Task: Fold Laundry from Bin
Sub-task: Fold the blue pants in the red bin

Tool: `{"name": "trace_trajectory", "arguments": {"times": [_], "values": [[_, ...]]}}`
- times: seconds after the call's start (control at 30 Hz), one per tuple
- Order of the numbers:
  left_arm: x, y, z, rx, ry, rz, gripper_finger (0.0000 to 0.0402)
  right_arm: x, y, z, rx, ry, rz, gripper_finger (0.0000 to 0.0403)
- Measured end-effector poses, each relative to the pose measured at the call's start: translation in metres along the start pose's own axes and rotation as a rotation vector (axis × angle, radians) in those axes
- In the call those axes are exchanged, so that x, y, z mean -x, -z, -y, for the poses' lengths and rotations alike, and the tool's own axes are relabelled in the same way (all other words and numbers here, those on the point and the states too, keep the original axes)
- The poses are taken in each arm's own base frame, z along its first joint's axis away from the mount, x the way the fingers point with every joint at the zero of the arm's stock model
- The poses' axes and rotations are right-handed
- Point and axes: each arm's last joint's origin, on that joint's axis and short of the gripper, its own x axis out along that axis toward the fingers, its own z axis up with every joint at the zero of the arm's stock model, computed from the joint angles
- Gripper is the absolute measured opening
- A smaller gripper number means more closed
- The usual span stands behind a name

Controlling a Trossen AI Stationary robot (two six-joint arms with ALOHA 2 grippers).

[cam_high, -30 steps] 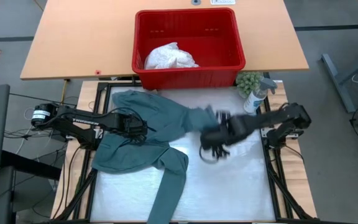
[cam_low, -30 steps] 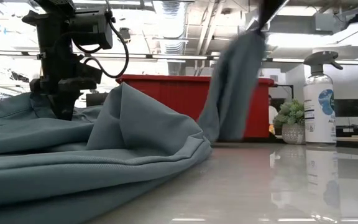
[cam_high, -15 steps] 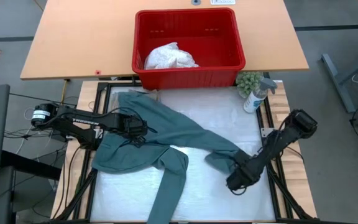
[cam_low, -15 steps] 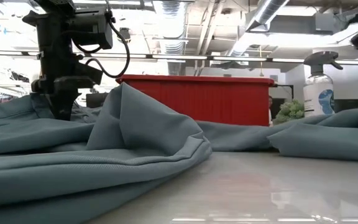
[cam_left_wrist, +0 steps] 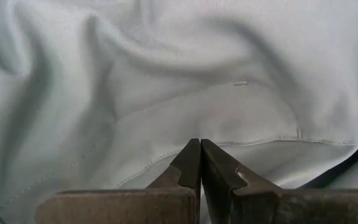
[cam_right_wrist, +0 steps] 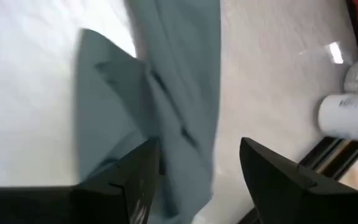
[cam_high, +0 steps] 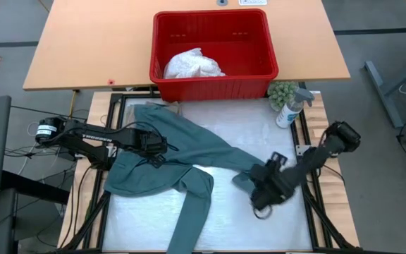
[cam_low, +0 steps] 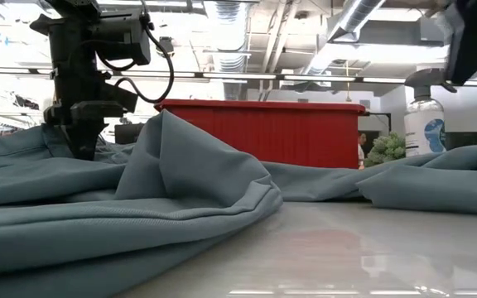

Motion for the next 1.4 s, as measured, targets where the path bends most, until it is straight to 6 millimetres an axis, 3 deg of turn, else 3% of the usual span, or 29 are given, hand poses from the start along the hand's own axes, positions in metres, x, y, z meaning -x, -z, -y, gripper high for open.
{"name": "trace_trajectory", "arguments": {"times": [0.1,0.23,0.5,0.6,0.73,1.1,1.27,1.4], "values": [[0.000,0.000,0.000,0.000,0.002,0.000,0.0000,-0.021,-0.010,0.005,0.122,-0.031,-0.035,0.0242],[0.000,0.000,0.001,-0.025,0.035,-0.025,0.0000,-0.040,-0.023,0.020,0.182,-0.214,-0.024,0.0242],[0.000,0.001,0.002,-0.027,0.043,-0.031,0.0000,-0.047,-0.024,0.071,0.106,-0.327,0.039,0.0242],[0.000,0.001,0.002,-0.017,0.044,-0.032,0.0000,-0.053,-0.020,0.072,0.088,-0.412,0.032,0.0242],[0.000,0.001,0.002,-0.001,0.044,-0.032,0.0000,-0.070,-0.010,0.067,0.136,-0.390,-0.029,0.0242],[0.000,0.001,0.002,0.025,0.054,-0.042,0.0000,-0.108,-0.013,0.067,0.149,-0.451,-0.037,0.0222],[0.000,0.001,0.002,0.027,0.054,-0.042,0.0000,-0.118,-0.007,0.065,0.153,-0.514,-0.077,0.0180],[0.000,0.001,0.002,0.027,0.053,-0.041,0.0000,-0.118,-0.004,0.065,0.143,-0.512,-0.092,0.0108]]}}
